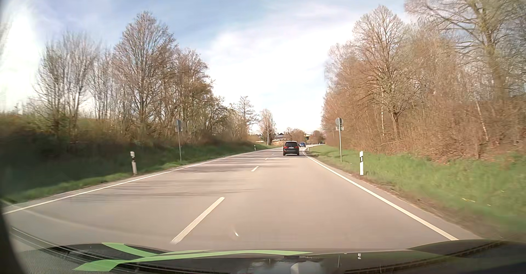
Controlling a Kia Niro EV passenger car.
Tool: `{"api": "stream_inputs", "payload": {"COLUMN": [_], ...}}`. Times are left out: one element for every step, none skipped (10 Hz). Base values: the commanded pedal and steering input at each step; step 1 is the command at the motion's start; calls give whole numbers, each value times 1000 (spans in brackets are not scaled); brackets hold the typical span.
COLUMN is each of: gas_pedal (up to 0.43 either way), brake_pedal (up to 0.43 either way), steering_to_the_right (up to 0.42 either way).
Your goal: Follow the waypoints while adhering to traffic rules and regulations
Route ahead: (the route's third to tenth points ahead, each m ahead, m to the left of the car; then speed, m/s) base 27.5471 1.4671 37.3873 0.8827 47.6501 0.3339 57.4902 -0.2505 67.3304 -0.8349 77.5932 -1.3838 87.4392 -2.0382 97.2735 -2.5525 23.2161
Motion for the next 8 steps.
{"api": "stream_inputs", "payload": {"gas_pedal": [118, 118, 118, 118, 118, 118, 118, 118], "brake_pedal": [0, 0, 0, 0, 0, 0, 0, 0], "steering_to_the_right": [4, 4, 4, 4, 4, 4, 4, 4]}}
